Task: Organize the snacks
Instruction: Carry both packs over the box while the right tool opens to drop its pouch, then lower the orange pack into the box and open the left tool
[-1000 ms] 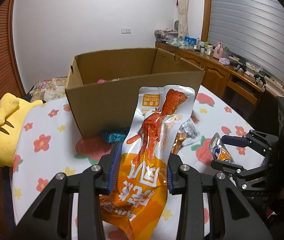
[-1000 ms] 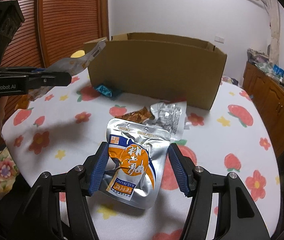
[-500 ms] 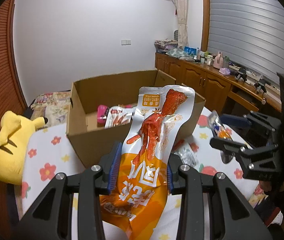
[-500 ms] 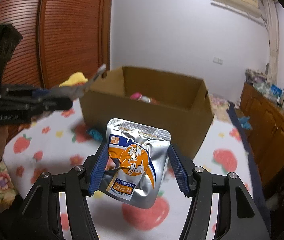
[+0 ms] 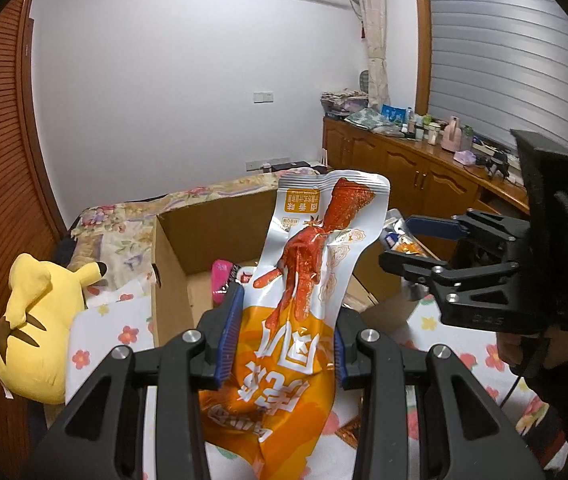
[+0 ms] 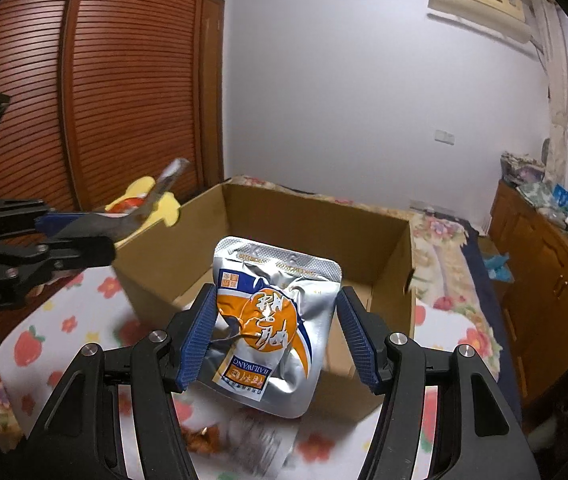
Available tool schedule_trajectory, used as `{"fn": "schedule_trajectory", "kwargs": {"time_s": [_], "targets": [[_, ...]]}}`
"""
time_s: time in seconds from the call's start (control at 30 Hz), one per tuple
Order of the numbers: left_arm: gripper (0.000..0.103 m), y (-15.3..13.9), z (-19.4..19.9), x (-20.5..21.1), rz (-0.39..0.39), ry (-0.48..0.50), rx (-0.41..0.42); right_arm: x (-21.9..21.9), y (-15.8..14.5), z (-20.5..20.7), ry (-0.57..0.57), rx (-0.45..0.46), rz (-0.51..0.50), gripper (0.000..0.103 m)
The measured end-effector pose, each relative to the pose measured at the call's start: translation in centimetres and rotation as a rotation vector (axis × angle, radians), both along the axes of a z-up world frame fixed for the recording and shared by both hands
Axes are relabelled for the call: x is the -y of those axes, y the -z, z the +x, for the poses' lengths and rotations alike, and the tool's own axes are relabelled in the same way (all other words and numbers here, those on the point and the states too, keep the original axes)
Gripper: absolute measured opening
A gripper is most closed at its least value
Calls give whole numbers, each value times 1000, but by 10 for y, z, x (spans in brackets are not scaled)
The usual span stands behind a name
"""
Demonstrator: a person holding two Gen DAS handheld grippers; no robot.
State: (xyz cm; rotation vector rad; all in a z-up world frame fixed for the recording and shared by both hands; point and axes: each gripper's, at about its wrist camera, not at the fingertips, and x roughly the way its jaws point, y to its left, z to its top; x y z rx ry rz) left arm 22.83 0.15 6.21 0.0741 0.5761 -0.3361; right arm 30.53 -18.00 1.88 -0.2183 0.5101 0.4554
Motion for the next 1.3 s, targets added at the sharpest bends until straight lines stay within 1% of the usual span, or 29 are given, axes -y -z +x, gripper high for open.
{"fn": "schedule_trajectory", "kwargs": {"time_s": [0.1, 0.27, 0.47, 0.57, 0.97, 1.3], "targets": [[37, 1, 10, -1, 3, -9, -4, -2, 5, 21, 2, -15, -12, 63], [37, 3, 23, 1, 8, -14, -6, 0, 9, 39, 2, -27, -13, 63], [37, 9, 43, 6, 8, -14, -21, 4, 19, 52, 14, -48, -8, 62], [37, 13, 51, 10, 20, -13, -32, 5, 24, 56, 16, -60, -4, 62], [38, 29, 86, 34, 76, -30, -70, 25, 26, 50, -5, -64, 79, 63], [39, 45, 108, 44, 99, -73, -105, 30, 34, 50, -21, -77, 111, 65]]}}
